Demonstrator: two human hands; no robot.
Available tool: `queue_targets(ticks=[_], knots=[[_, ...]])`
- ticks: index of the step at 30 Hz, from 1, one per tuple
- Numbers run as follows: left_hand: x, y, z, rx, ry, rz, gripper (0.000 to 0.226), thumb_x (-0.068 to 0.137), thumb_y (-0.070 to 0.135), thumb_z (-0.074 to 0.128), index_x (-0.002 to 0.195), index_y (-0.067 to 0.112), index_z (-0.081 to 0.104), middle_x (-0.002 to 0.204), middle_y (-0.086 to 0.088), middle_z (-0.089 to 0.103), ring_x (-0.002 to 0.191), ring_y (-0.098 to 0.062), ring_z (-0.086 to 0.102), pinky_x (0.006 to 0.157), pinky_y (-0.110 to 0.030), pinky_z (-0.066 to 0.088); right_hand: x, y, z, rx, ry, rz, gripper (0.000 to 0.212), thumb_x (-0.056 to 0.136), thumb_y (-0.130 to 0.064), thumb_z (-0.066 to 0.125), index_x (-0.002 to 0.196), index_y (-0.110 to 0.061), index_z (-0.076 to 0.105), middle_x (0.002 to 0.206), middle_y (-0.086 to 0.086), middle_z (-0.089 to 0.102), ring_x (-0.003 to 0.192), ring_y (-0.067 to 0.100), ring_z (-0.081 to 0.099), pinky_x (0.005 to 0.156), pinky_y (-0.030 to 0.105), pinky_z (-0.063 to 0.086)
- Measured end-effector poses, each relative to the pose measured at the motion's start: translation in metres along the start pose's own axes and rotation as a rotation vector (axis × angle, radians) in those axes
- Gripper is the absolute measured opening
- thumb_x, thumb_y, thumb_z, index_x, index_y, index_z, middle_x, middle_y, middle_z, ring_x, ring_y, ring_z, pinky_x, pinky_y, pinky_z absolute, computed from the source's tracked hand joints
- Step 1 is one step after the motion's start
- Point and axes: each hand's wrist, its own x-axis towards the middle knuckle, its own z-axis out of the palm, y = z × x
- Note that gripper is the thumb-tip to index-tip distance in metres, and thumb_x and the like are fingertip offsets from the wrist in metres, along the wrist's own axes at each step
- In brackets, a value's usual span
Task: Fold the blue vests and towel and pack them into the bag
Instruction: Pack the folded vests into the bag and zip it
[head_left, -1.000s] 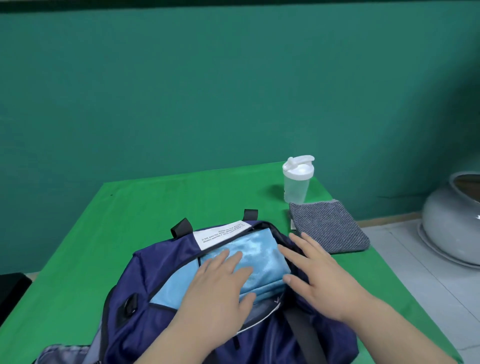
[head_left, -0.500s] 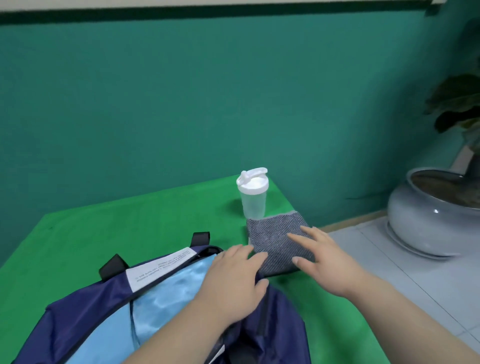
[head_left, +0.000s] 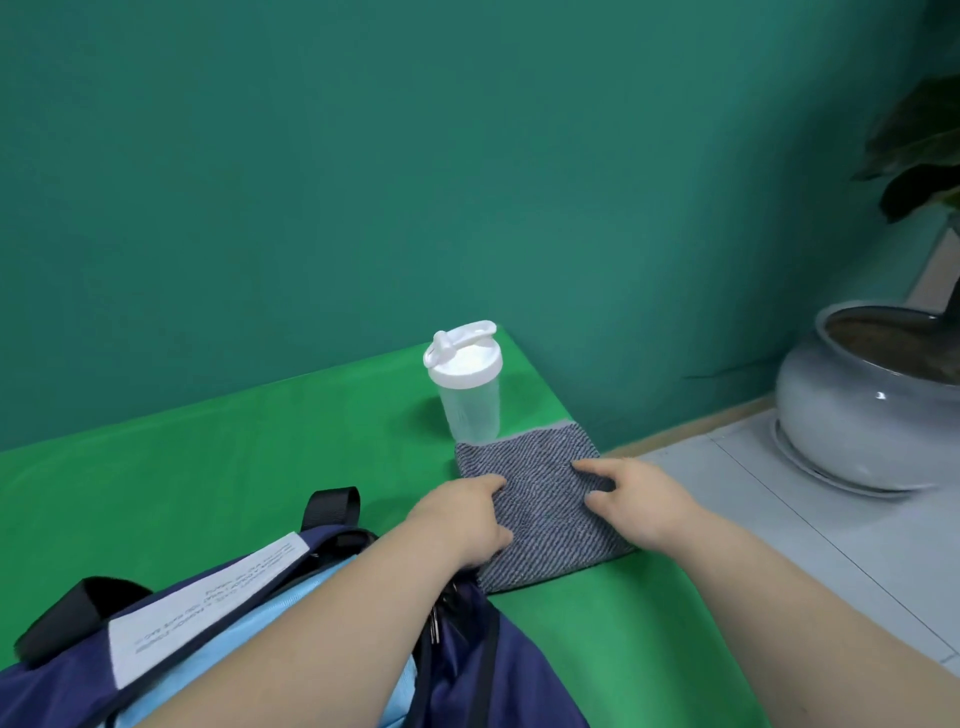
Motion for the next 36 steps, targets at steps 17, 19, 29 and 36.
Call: queue_targets(ticks=[17, 19, 29, 36], knots=[[-0.228, -0.102, -0.034, -0.47, 0.527, 0.036, 0.064, 0.08, 0.028, 0.08, 0.125, 0.059, 0.047, 0.113, 0.026, 0.048, 0.094, 0.016, 0.049, 0.074, 0.0, 0.034, -0.124, -0.145, -0.007, 0.85, -0.14, -0.297, 0.064, 0.078, 0.019, 0.063, 0.106, -0.037, 0.075, 0.112, 0.016, 0.072, 0.096, 0.031, 0.069, 0.09, 0.045, 0.055], [-0.262, -0.133, -0.019, -0.472, 0.558, -0.012, 0.065, 0.079, 0.025, 0.082, 0.119, 0.062, 0.046, 0.112, 0.027, 0.048, 0.102, 0.014, 0.049, 0.082, -0.002, 0.034, -0.142, -0.172, 0.021, 0.757, -0.149, -0.374, 0.067, 0.074, 0.017, 0.065, 0.105, -0.042, 0.074, 0.12, 0.004, 0.068, 0.1, 0.02, 0.067, 0.093, 0.037, 0.054], [-0.308, -0.185, 0.034, -0.286, 0.537, -0.121, 0.068, 0.092, 0.041, 0.064, 0.148, 0.049, 0.027, 0.114, 0.015, 0.036, 0.094, -0.006, 0.051, 0.08, -0.024, 0.046, -0.179, -0.215, 0.107, 0.307, -0.04, -0.474, 0.058, 0.086, 0.003, 0.065, 0.113, -0.047, 0.058, 0.125, -0.02, 0.045, 0.111, -0.015, 0.045, 0.111, 0.013, 0.03], [-0.334, -0.183, 0.044, -0.043, 0.614, -0.126, 0.083, 0.094, 0.056, 0.052, 0.156, 0.036, 0.001, 0.118, 0.01, 0.044, 0.093, -0.014, 0.058, 0.086, -0.029, 0.046, -0.207, -0.199, 0.103, 0.012, 0.205, -0.594, 0.031, 0.082, -0.031, 0.073, 0.113, -0.033, 0.07, 0.116, -0.016, 0.045, 0.112, 0.006, 0.043, 0.102, 0.024, 0.035]])
